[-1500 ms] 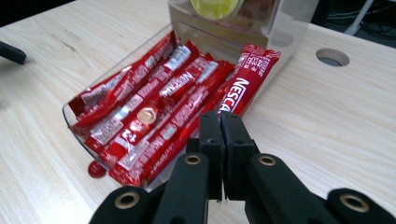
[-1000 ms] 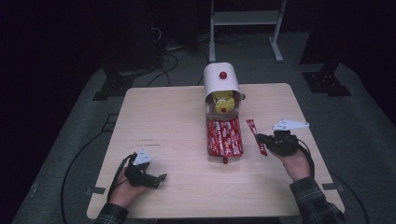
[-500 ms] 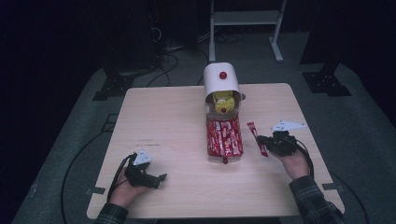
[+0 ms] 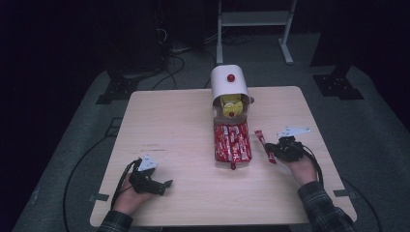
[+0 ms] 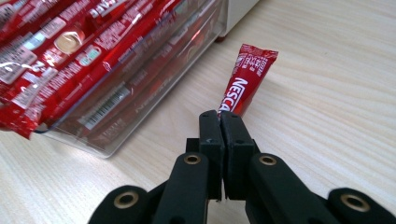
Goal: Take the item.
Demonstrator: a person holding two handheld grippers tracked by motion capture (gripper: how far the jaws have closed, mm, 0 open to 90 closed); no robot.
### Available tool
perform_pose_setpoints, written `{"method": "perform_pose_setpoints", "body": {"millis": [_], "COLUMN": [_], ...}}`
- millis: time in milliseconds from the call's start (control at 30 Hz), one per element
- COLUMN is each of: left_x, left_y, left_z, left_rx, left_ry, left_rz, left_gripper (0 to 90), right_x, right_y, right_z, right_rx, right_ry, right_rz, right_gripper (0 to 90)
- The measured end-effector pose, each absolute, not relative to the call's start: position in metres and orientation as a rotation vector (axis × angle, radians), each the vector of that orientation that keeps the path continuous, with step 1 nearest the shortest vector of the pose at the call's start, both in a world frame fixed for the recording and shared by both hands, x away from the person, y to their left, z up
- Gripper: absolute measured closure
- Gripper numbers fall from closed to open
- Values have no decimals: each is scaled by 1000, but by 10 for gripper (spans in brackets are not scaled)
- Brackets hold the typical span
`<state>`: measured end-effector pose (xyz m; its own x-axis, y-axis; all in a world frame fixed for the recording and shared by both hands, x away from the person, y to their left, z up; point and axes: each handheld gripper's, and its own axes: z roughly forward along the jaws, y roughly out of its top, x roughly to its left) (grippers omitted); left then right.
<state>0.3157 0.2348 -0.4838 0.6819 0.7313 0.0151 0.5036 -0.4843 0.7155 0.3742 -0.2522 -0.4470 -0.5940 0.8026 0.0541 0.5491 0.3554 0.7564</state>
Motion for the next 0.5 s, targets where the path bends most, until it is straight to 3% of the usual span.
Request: {"method": "perform_pose_setpoints", "body": {"millis": [500], "left_x": [316], "left_y": [235], "left_z": [-484], "left_rx": [2189], "left_ry": [943], "left_rz": [417], "left_gripper": [0], "right_x": [382], "right_y": [-249], "right_z": [-458], "right_rx": [1205], "right_ry": [2332], "right_rz": [1053], "right_gripper": [873]}}
